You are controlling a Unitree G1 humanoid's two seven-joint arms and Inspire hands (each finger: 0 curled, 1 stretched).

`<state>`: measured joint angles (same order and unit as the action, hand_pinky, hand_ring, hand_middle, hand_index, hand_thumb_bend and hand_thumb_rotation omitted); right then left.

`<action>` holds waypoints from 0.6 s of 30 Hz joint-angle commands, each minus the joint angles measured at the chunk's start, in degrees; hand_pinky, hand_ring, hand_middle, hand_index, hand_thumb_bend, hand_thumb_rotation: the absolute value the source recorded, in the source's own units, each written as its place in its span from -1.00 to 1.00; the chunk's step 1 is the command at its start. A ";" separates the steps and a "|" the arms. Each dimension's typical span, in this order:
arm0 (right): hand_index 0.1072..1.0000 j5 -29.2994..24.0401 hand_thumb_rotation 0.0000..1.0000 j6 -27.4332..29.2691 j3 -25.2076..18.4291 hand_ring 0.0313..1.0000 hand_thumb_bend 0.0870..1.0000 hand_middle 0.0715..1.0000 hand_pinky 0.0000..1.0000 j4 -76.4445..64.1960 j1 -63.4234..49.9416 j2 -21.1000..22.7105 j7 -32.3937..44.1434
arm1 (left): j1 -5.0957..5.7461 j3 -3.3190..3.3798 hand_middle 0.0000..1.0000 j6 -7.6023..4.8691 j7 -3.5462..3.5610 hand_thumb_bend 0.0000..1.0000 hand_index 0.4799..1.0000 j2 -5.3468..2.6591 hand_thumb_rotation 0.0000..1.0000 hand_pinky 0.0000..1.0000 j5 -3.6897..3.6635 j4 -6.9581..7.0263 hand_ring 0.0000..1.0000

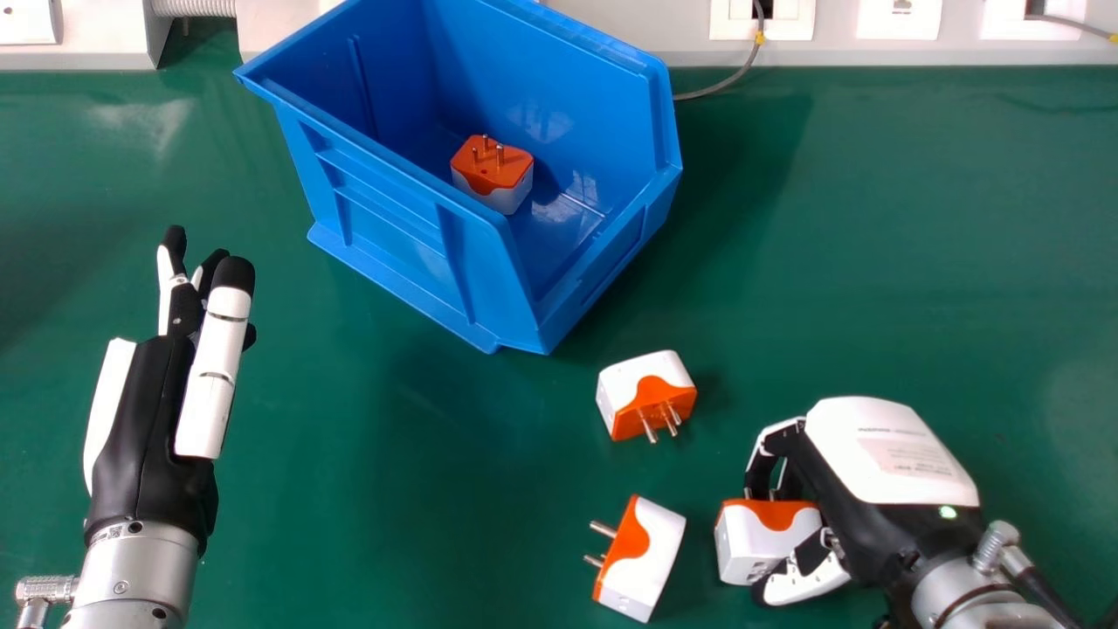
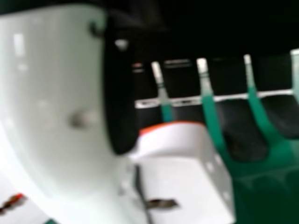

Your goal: Pick all objects and put in blue box

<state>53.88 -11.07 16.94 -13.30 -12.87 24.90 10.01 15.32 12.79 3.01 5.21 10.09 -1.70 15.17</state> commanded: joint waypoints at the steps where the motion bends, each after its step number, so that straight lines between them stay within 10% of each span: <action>1: -0.11 -0.12 -1.00 -1.00 -1.46 -0.49 -0.07 -0.19 -0.57 -2.45 -0.22 0.14 0.17 | -0.79 0.35 0.97 -1.07 0.12 0.03 0.98 0.79 1.00 0.84 0.05 0.50 0.93; 18: -0.15 -6.54 -0.89 -0.33 -12.53 -0.52 -0.09 -0.31 -0.59 -18.66 -1.84 2.16 3.51 | -1.72 0.49 0.97 -1.24 0.10 0.04 0.97 0.86 1.00 0.84 0.38 -0.95 0.93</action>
<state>48.22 -12.44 6.78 -29.11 -16.00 25.71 13.42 14.26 13.05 2.90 5.55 10.22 -1.66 14.02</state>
